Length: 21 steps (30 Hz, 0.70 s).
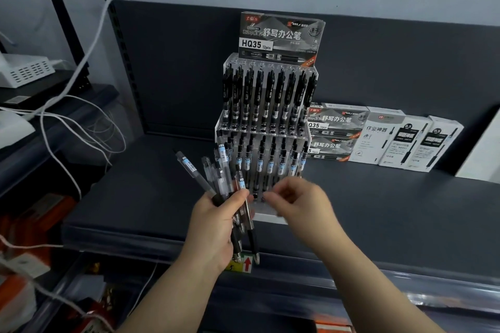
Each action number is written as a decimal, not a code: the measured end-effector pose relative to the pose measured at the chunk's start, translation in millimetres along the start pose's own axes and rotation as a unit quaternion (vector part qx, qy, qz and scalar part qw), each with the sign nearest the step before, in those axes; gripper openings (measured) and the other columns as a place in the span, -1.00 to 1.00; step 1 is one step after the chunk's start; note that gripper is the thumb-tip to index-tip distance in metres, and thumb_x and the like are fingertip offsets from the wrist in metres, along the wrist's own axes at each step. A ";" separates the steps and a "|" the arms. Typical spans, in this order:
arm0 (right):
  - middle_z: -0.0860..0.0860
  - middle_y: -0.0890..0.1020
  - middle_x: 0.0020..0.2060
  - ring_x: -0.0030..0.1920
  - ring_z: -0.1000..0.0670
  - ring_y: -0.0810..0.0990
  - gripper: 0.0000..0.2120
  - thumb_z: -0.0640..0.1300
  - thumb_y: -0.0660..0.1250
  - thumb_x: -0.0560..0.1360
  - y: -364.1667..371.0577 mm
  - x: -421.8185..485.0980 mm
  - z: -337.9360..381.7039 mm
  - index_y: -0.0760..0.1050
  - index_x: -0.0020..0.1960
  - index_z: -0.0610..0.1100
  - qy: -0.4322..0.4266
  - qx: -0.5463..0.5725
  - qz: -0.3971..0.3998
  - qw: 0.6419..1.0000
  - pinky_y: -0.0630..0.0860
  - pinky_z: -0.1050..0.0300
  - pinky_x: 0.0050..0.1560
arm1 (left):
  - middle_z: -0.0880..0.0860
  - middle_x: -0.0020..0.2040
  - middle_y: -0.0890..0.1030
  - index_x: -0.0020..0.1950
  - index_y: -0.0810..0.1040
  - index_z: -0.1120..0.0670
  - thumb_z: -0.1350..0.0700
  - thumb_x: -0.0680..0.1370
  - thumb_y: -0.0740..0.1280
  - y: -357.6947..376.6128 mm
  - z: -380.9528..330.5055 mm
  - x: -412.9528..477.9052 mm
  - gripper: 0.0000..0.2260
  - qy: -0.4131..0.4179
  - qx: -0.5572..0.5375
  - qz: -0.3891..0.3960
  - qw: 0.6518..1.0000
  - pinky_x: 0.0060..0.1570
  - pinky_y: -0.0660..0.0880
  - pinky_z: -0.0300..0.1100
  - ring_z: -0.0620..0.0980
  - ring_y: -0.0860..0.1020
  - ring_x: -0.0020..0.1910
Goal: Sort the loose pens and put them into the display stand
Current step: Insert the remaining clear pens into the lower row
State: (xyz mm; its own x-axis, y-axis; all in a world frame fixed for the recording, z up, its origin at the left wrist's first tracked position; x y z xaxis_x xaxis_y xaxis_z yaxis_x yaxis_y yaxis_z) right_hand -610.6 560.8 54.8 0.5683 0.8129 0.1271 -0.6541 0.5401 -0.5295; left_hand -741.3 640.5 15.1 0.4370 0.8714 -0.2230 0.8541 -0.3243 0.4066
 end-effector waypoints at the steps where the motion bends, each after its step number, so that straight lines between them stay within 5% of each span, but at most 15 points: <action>1: 0.06 0.60 -0.35 -0.34 0.14 0.53 -0.91 -0.03 0.42 0.43 12.4 -4.8 3.5 0.54 -0.22 0.01 -0.001 0.013 0.057 0.998 0.47 0.33 -0.32 | 0.12 -0.15 0.68 -0.01 0.59 0.18 0.25 0.49 0.38 1.6 -0.4 -0.5 -0.90 0.002 0.004 0.003 1.000 -0.11 0.56 -0.04 0.08 0.65 -0.10; 6: 0.13 0.62 -0.40 -0.44 0.25 0.49 -0.91 -0.11 0.42 0.44 24.8 -11.9 1.6 0.60 -0.22 0.05 0.016 0.065 0.111 0.992 0.41 0.38 -0.36 | 0.15 -0.08 0.68 0.01 0.60 0.18 0.26 0.47 0.38 6.1 -2.2 -3.2 -0.87 0.018 0.020 0.012 1.000 -0.01 0.55 0.02 0.11 0.64 -0.02; 9: 0.03 0.65 -0.35 -0.45 0.22 0.46 -0.95 -0.14 0.41 0.44 20.9 -11.8 -3.3 0.61 -0.20 -0.05 0.029 0.072 0.102 0.992 0.42 0.34 -0.37 | 0.08 -0.09 0.70 0.04 0.60 0.15 0.24 0.48 0.37 11.6 -0.1 -6.1 -0.85 0.019 0.018 0.036 0.999 -0.20 0.54 -0.11 0.04 0.66 -0.06; 16: 0.04 0.64 -0.36 -0.39 0.18 0.57 -0.92 -0.20 0.35 0.49 -48.1 4.5 -28.1 0.54 -0.16 -0.05 0.047 0.149 -0.165 0.974 0.55 0.21 -0.25 | 0.05 -0.28 0.60 -0.02 0.54 0.14 0.20 0.51 0.35 8.3 4.8 -4.1 -0.93 0.009 0.016 0.023 1.000 -0.35 0.50 -0.15 -0.06 0.52 -0.38; 21: 0.07 0.64 -0.29 -0.25 0.11 0.62 -0.93 -0.16 0.34 0.51 -52.5 12.7 -36.0 0.51 -0.13 -0.01 0.040 0.098 -0.190 0.976 0.49 0.29 -0.20 | -0.01 -0.38 0.50 -0.11 0.52 0.15 0.09 0.53 0.31 12.5 6.9 -8.8 -0.87 0.005 0.022 0.032 0.999 -0.46 0.40 -0.23 -0.10 0.40 -0.45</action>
State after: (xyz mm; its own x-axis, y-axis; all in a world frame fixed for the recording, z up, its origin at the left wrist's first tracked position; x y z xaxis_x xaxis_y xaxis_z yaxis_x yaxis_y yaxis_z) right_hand -551.1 534.9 54.0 0.8204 0.5305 0.2136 -0.4667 0.8369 -0.2860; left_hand -732.6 626.2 16.1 0.4884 0.8518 -0.1895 0.8362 -0.3948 0.3806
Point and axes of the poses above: each hand's wrist, its own x-axis towards the middle knuckle, its own y-axis out of the palm, z = x × y, the point moved 8 cm from there along x, towards the middle knuckle
